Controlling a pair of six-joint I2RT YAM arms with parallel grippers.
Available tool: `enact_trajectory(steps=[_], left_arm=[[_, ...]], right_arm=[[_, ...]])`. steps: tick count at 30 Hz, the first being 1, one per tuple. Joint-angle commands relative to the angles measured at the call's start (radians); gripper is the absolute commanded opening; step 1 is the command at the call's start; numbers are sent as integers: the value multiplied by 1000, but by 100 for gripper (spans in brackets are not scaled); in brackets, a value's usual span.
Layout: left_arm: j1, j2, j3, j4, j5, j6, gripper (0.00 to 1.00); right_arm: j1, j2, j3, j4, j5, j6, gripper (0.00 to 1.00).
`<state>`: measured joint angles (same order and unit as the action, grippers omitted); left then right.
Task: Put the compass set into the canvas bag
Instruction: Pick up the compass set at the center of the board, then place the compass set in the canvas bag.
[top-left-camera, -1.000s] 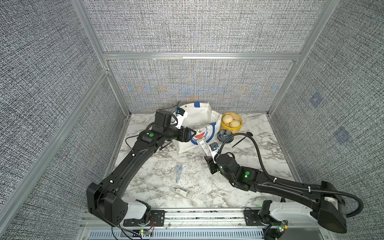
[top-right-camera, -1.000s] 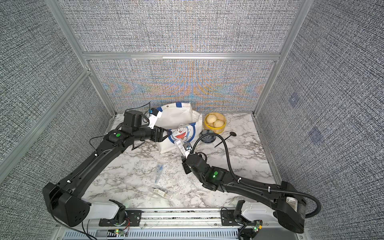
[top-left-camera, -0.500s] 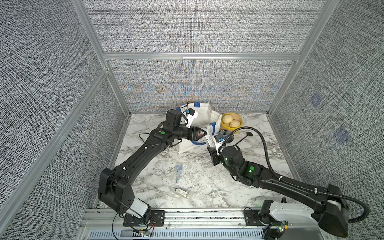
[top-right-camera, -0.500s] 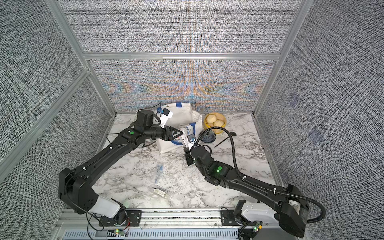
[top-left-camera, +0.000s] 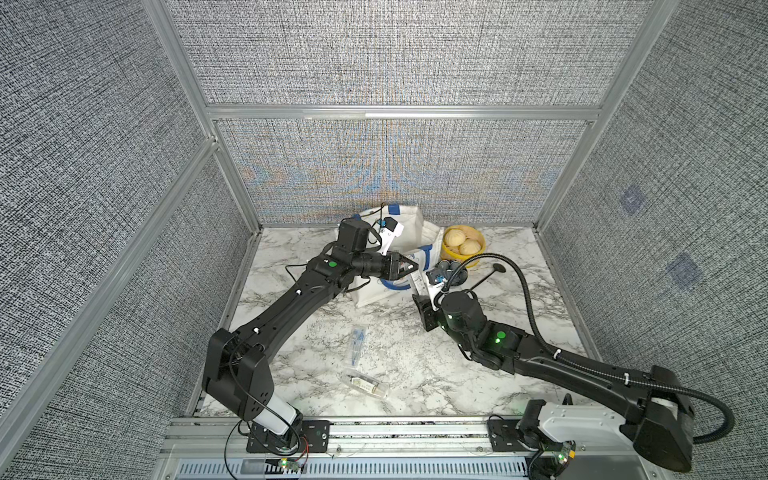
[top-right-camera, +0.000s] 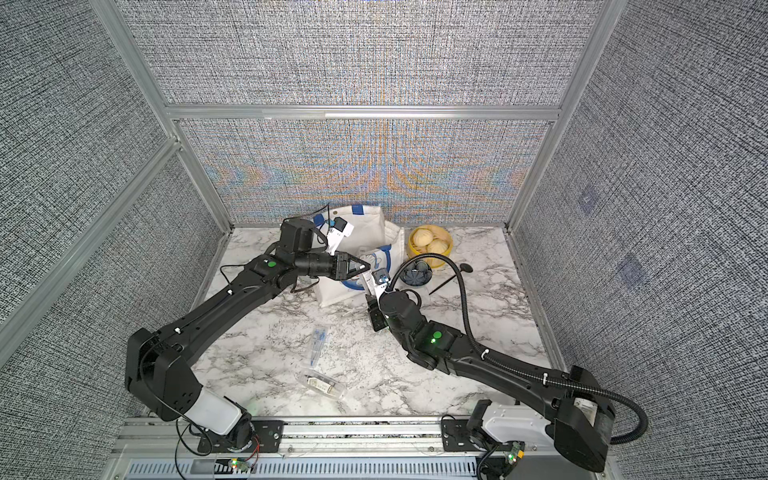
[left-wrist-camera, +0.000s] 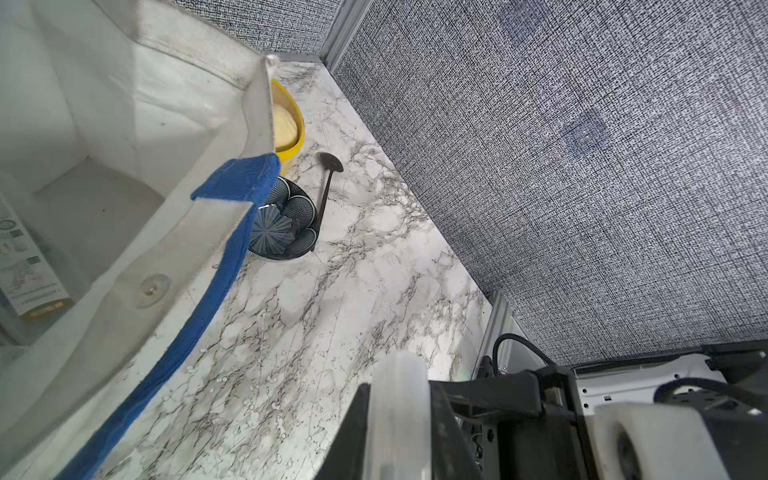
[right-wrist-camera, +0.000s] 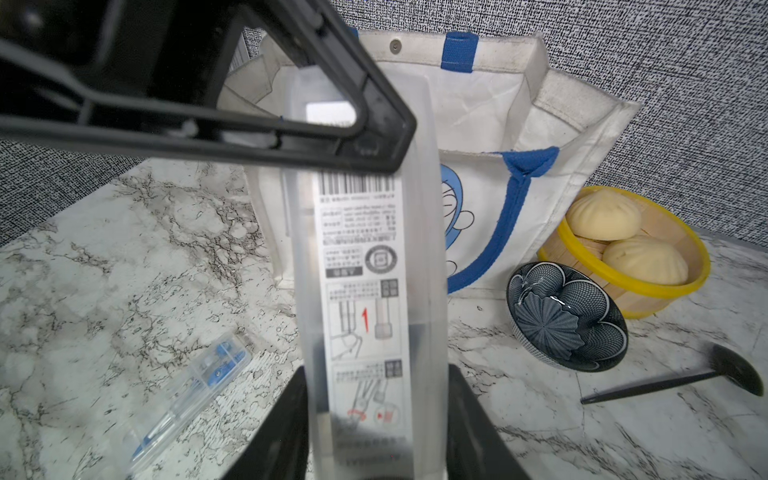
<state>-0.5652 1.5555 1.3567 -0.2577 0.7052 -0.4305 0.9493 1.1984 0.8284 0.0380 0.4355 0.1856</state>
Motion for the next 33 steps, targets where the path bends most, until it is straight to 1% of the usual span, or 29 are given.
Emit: enact_trajectory(steps=[1,2,3,6,8,10,12,15,17,22,26,29,33], left_arm=[[2,6,15,15,-58,7,18],[3,11,25,5,-65,14,17],[4,19,42,-9,-68,25,16],[6,36,100,-53,-84,56,14],[10,48,150,-86,-108,77,13],[20,63,211,-118,-127,97,13],[33,83,281,-147,-158,124,13],[68,114,370,-153,-200,164,12],[97,143,428,-146,-218,181,11],[141,243,551,-166,-357,240,10],[141,307,565,-127,-431,303,8],[142,357,571,-107,-474,324,8],[140,426,598,-132,-452,320,8]], right_arm=[[0,-3,-17,24,1,-17,64],[-1,-4,-26,18,-7,-20,76],[-3,-6,-43,16,-28,-28,82],[-8,-17,-105,35,-88,-58,93],[-8,-20,-157,81,-128,-89,95],[-8,-16,-203,136,-170,-118,96],[-8,0,-234,190,-186,-122,96],[-8,30,-272,258,-157,-84,96],[-9,31,-285,267,-157,-61,96],[-9,23,-304,278,-193,-40,96],[-9,43,-283,245,-185,-41,96],[-7,57,-272,240,-183,-45,96],[-9,69,-265,232,-186,-38,96]])
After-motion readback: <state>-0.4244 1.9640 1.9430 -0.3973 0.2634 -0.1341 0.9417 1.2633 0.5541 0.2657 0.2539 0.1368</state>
